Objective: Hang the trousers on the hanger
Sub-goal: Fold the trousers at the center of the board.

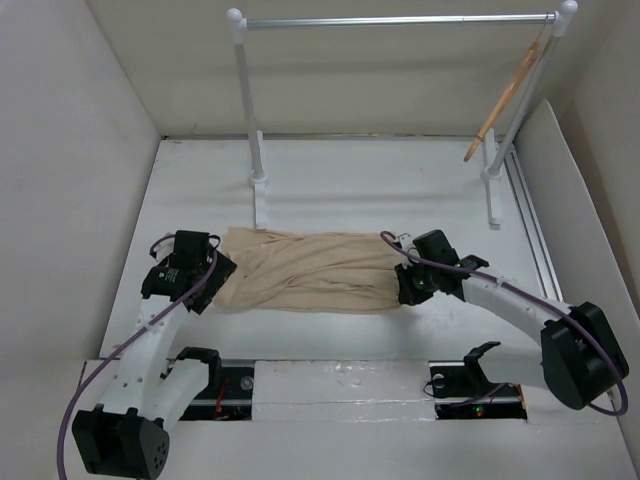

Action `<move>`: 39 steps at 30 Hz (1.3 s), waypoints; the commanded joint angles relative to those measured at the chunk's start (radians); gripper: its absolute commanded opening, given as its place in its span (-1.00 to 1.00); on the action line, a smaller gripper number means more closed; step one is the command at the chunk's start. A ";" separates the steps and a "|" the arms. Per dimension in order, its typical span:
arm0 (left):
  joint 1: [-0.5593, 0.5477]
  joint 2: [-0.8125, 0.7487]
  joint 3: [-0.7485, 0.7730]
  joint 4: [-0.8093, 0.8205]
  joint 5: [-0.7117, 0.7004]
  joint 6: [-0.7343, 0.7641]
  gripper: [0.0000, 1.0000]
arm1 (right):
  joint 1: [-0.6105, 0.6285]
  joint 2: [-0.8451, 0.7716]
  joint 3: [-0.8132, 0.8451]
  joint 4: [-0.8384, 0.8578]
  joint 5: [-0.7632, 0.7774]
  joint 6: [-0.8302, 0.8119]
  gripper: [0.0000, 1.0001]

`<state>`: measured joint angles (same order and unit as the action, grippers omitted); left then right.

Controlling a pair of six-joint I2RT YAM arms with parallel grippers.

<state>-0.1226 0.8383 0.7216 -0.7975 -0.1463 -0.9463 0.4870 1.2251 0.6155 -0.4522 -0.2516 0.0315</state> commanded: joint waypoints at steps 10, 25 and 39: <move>-0.136 0.450 0.288 0.235 -0.024 0.351 0.46 | -0.008 -0.101 0.033 -0.025 -0.037 -0.019 -0.10; -0.173 0.696 0.338 0.308 -0.059 0.417 -0.90 | 0.024 -0.069 0.024 0.047 -0.060 0.001 0.16; -0.132 0.802 0.463 0.267 -0.279 0.478 -1.00 | 0.024 -0.078 -0.062 0.010 0.012 0.028 -0.94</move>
<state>-0.2661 1.5734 1.1534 -0.5140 -0.3302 -0.4965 0.5049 1.1870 0.5671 -0.4145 -0.2646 0.0471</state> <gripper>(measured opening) 0.003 0.037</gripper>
